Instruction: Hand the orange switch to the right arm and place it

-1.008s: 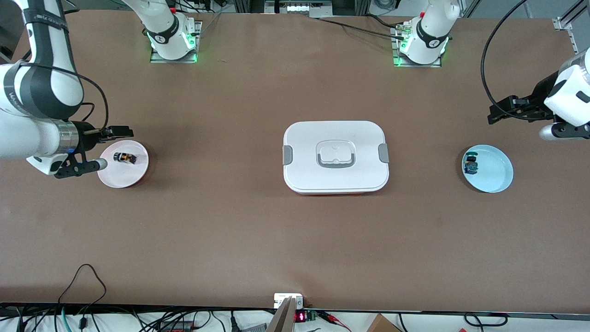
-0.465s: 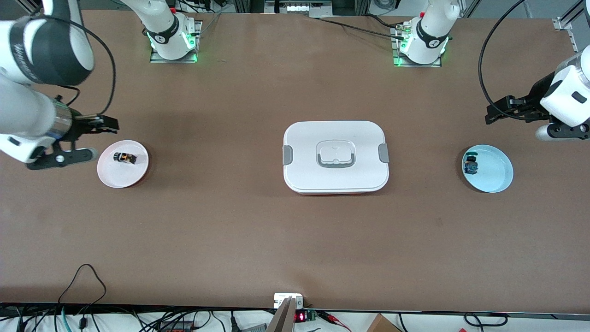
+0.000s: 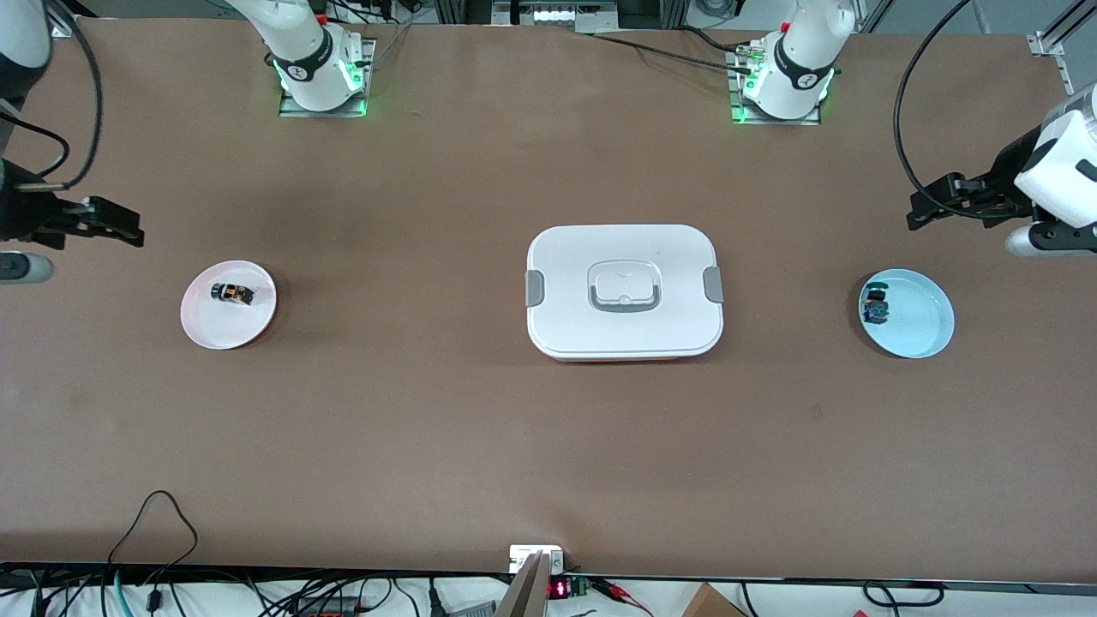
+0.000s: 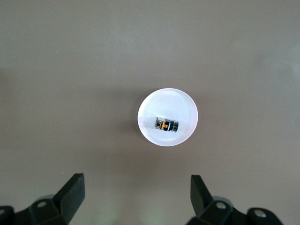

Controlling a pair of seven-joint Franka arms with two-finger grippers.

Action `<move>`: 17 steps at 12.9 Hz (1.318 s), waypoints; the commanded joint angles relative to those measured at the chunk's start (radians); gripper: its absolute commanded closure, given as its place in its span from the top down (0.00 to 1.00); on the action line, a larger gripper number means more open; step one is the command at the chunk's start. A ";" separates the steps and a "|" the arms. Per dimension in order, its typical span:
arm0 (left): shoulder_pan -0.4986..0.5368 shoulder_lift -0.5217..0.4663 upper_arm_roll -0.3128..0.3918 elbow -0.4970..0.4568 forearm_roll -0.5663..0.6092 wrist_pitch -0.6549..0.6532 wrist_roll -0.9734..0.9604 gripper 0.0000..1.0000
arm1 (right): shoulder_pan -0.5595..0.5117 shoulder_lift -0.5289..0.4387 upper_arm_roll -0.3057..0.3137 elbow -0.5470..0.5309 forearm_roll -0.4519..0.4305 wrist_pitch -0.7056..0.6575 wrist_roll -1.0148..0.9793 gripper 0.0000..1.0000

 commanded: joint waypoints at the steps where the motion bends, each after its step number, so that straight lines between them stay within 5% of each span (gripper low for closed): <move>1: -0.005 0.017 0.000 0.035 -0.012 -0.020 -0.013 1.00 | -0.016 -0.065 0.006 -0.119 0.040 0.098 0.033 1.00; 4: -0.005 0.017 0.000 0.035 -0.011 -0.020 -0.013 1.00 | -0.010 -0.153 0.006 -0.262 0.040 0.182 0.034 1.00; 17: -0.030 0.019 -0.009 0.038 -0.005 -0.026 -0.006 1.00 | -0.016 -0.170 -0.011 -0.198 0.032 0.110 0.033 1.00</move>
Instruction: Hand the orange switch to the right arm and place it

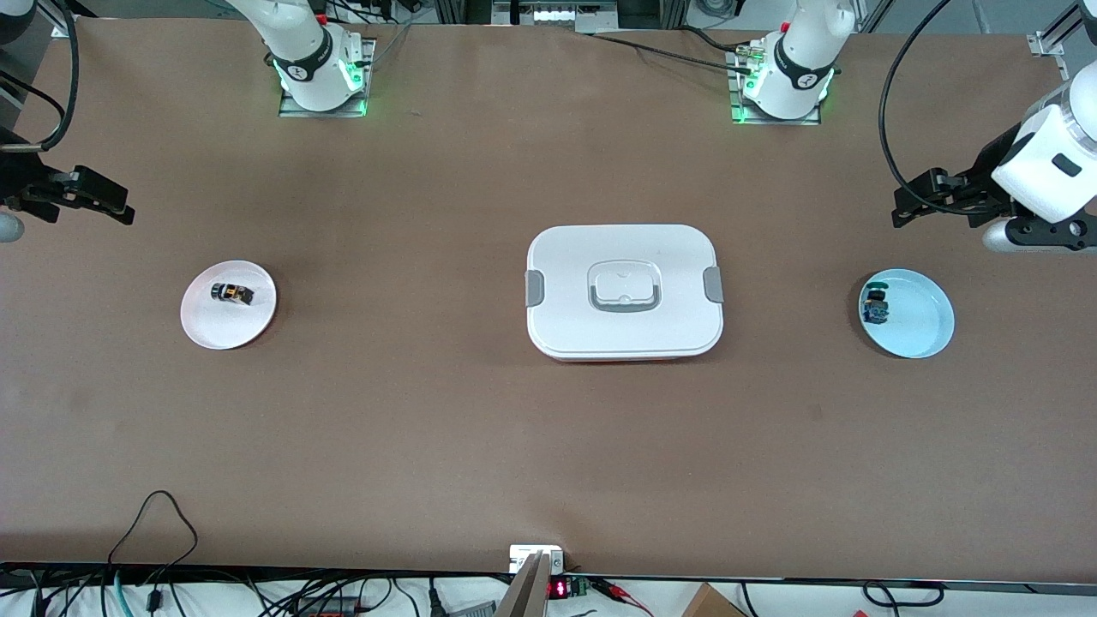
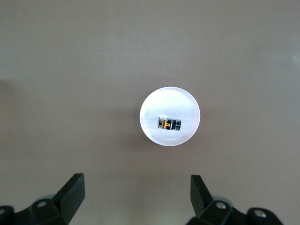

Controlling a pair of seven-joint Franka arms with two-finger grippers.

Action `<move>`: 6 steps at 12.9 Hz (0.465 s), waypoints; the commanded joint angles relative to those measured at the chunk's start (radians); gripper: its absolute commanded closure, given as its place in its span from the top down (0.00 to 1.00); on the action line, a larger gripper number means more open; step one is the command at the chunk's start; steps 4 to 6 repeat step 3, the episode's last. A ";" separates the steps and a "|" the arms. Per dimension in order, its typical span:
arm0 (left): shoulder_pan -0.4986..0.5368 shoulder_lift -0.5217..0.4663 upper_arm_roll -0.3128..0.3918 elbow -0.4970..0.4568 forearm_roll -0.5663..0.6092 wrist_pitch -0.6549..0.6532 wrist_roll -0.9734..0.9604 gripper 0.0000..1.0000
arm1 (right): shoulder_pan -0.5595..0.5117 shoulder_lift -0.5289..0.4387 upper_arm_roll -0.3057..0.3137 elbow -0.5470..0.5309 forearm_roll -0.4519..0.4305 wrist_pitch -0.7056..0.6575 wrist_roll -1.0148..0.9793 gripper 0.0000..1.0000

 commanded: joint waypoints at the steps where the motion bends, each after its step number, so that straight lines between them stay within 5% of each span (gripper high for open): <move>1: -0.010 0.016 0.003 0.034 -0.005 -0.023 -0.005 1.00 | -0.004 -0.007 0.003 0.015 0.011 -0.006 -0.004 1.00; 6: -0.011 0.016 0.003 0.034 -0.005 -0.023 -0.005 1.00 | -0.007 -0.007 -0.002 0.015 0.012 -0.006 -0.004 1.00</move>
